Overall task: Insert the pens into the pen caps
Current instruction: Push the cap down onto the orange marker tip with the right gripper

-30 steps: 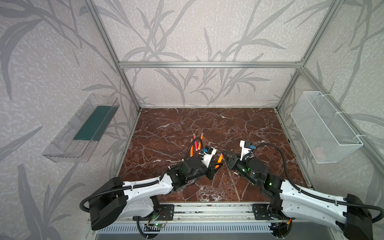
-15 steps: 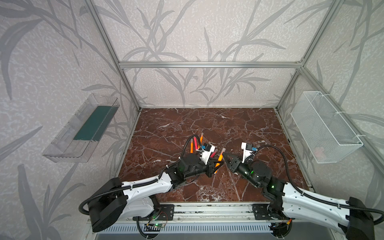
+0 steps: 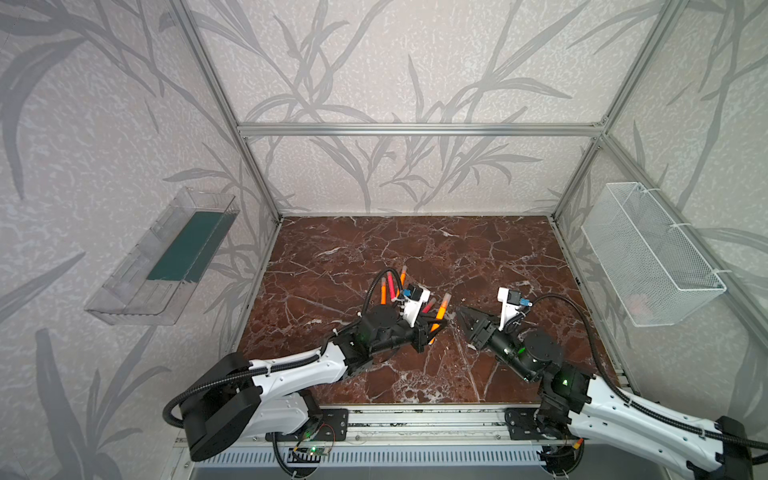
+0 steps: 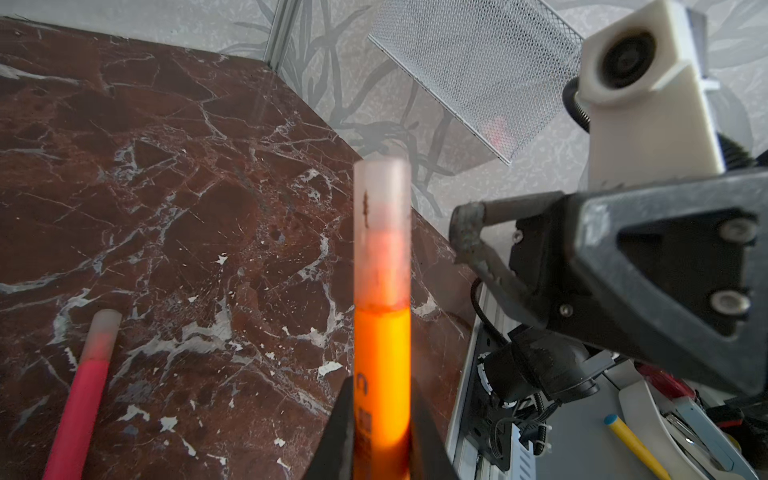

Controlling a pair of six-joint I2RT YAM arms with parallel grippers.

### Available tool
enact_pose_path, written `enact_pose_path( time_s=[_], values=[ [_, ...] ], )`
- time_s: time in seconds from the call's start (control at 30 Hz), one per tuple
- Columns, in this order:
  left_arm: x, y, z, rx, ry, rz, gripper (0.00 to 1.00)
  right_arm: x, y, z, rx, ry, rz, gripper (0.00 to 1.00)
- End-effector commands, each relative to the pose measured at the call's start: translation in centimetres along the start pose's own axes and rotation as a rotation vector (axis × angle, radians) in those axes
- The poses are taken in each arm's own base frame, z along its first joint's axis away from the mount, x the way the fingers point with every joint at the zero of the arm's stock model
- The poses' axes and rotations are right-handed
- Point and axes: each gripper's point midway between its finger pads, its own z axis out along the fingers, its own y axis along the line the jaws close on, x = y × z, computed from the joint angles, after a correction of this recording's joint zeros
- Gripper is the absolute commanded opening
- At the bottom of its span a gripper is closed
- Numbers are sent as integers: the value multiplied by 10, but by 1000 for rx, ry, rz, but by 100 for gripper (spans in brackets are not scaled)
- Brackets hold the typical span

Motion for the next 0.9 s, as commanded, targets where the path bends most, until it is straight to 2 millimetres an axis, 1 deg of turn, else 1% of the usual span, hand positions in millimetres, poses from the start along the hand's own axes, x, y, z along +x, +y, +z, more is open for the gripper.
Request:
enact_pose_path(
  time_s=[0.0, 0.1, 0.23, 0.37, 0.47, 0.53, 0.57, 0.7, 0.77, 0.8, 0.87],
  values=[
    [-9, -21, 5, 89, -1, 53, 0, -15, 4, 3, 37, -32, -32, 45],
    [-5, -26, 8, 112, 17, 74, 0, -15, 7, 12, 46, -19, -52, 45],
    [-2, -29, 10, 122, 28, 82, 0, -12, 0, 23, 92, -16, -51, 45],
    [0, -32, 10, 131, 33, 87, 0, -12, 1, 29, 104, -12, -62, 46],
    [1, -30, 11, 125, 33, 94, 0, -12, 1, 32, 106, -12, -64, 46],
    [2, -30, 11, 127, 37, 90, 0, -10, 2, 33, 104, -4, -62, 45],
    [2, -30, 12, 126, 37, 89, 0, -9, 2, 35, 105, -1, -61, 41],
    [1, -26, 12, 105, 31, 104, 0, -3, 2, 38, 104, 28, -69, 13],
    [-2, -22, 12, 81, 18, 106, 0, 4, 1, 38, 98, 61, -68, 2],
    [-4, -20, 12, 66, 9, 106, 0, 7, 3, 38, 91, 81, -68, 0],
    [-10, -17, 11, 41, -12, 103, 0, 13, 2, 36, 82, 106, -67, 0]
  ],
)
